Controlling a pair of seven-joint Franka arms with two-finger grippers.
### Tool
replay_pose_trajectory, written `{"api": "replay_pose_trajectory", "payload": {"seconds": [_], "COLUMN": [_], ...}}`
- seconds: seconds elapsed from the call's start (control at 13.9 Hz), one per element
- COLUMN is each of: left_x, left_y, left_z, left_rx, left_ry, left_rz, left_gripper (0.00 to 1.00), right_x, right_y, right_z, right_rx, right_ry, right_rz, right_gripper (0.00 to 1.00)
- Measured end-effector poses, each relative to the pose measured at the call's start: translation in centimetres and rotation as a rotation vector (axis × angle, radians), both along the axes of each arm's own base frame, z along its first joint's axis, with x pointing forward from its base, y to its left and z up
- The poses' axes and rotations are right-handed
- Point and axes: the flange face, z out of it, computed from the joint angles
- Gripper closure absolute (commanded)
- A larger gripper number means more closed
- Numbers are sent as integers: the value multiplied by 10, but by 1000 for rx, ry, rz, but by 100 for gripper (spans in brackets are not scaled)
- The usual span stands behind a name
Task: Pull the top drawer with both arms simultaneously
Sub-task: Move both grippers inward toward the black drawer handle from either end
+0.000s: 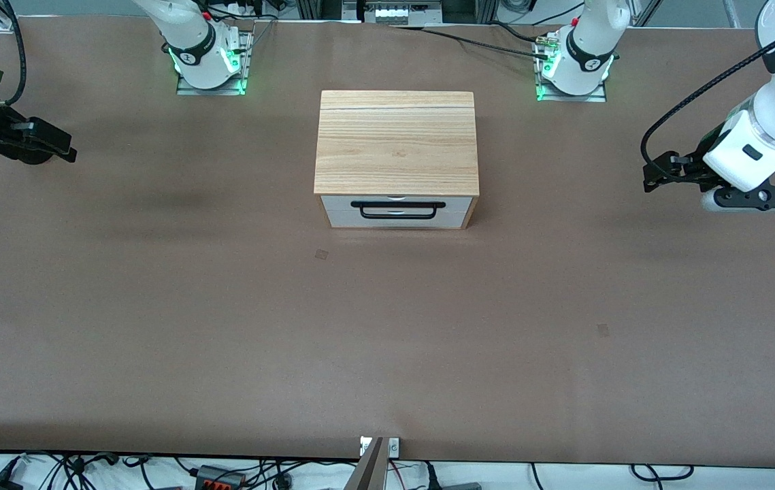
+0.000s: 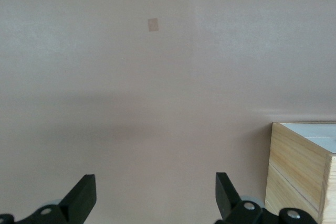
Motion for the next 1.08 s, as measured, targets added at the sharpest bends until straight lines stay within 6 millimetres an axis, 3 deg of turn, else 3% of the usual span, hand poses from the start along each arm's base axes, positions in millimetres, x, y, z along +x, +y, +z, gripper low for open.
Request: {"api": "replay_pose_trajectory", "payload": {"seconds": [0.36, 0.58, 0.86, 1.08], "left_x": [1, 5, 27, 46], "left_y": [-1, -16, -59, -103], "left_z": [-3, -15, -65, -107], "left_rx": [0, -43, -125, -225], "left_ry": [5, 27, 87, 108], "left_rz": [-2, -13, -57, -79], "left_gripper": [0, 0, 0, 0], "right_x": [0, 0, 1, 13], "right_y": [0, 0, 2, 22], "right_z": [0, -1, -9, -40], "right_rx": [0, 0, 14, 182], "right_ry": [0, 1, 29, 100], "right_rz": [0, 0, 0, -10], "right_gripper": [0, 0, 0, 0]}}
